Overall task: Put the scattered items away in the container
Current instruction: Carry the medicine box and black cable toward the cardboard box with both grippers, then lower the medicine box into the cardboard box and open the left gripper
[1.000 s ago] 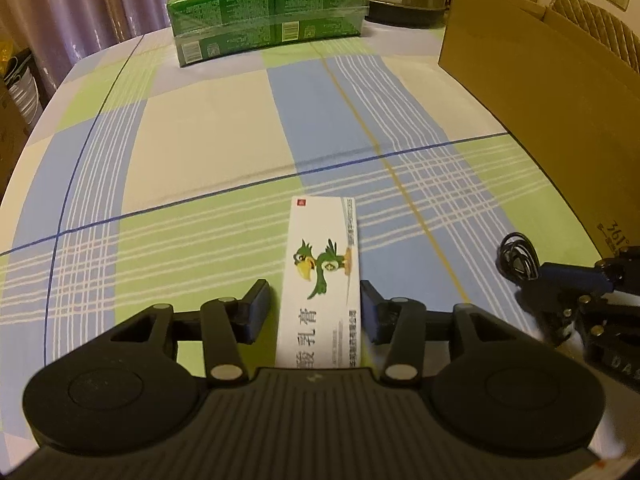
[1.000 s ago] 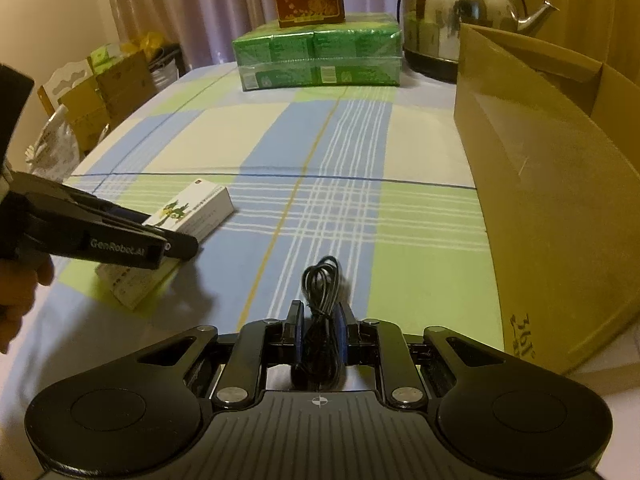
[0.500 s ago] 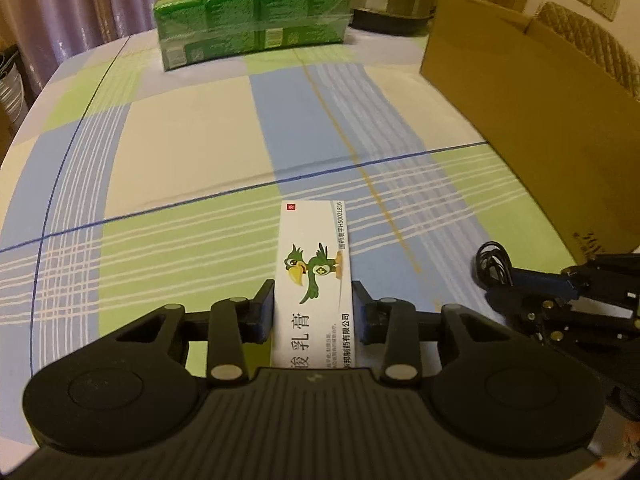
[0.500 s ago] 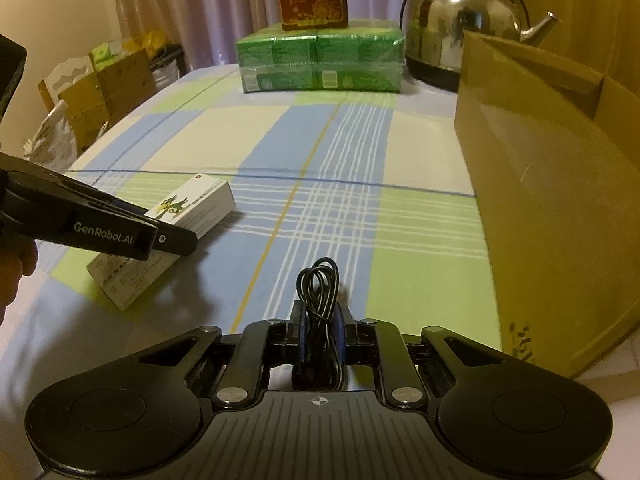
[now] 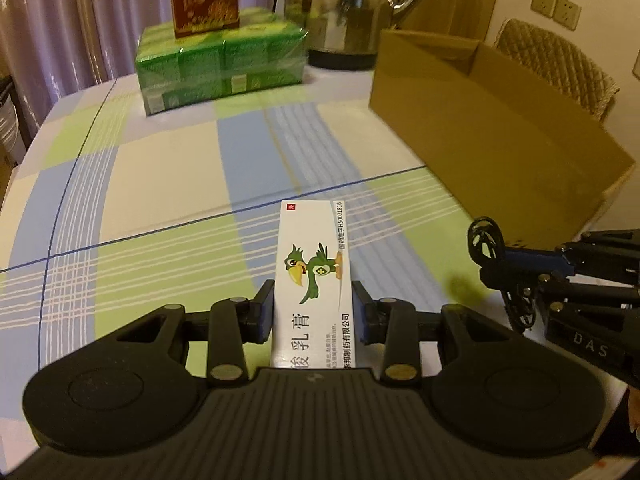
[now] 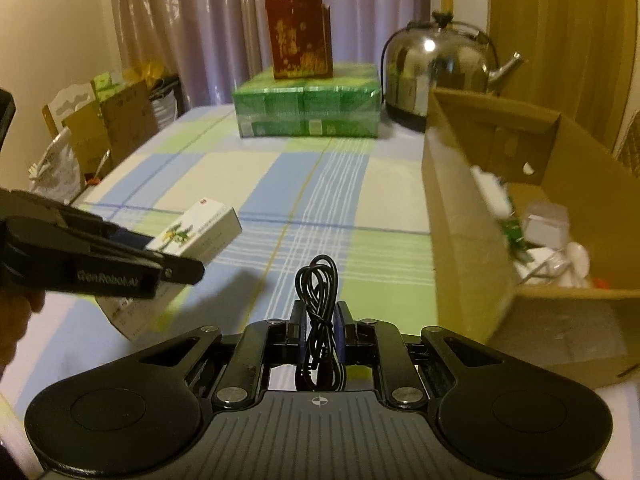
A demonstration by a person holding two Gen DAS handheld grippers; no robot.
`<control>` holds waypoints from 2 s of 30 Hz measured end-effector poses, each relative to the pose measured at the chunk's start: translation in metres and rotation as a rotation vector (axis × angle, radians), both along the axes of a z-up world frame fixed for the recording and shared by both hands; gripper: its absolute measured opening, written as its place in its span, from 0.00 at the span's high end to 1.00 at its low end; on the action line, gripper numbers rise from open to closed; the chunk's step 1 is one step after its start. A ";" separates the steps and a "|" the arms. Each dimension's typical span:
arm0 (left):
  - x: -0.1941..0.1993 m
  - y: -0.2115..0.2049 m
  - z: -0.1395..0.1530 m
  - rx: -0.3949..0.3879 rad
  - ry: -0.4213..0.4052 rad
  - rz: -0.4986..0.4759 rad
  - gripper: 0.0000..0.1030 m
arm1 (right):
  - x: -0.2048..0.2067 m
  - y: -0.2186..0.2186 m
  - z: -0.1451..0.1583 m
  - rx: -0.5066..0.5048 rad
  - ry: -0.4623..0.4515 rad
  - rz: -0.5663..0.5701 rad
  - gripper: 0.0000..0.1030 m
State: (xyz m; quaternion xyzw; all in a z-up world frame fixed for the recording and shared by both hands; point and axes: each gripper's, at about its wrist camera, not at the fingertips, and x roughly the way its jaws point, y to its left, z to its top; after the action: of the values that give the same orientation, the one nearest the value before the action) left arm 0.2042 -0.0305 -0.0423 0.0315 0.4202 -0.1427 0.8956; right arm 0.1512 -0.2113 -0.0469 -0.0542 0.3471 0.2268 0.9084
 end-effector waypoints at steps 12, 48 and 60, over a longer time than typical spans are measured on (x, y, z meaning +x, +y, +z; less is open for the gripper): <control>-0.041 -0.041 0.057 -0.023 -0.060 -0.031 0.68 | -0.033 -0.046 0.060 0.071 -0.090 -0.066 0.90; 0.074 -0.250 0.070 -0.100 -0.051 -0.202 0.68 | 0.112 -0.218 0.065 0.103 -0.102 -0.265 0.90; 0.094 -0.256 0.046 -0.064 -0.031 -0.196 0.68 | 0.124 -0.216 0.047 0.089 -0.083 -0.244 0.90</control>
State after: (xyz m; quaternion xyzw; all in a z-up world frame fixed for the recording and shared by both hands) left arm 0.2986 -0.2867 0.0041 0.0460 0.3964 -0.2423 0.8843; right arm 0.2750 -0.4275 -0.0003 0.0195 0.3026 0.1272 0.9444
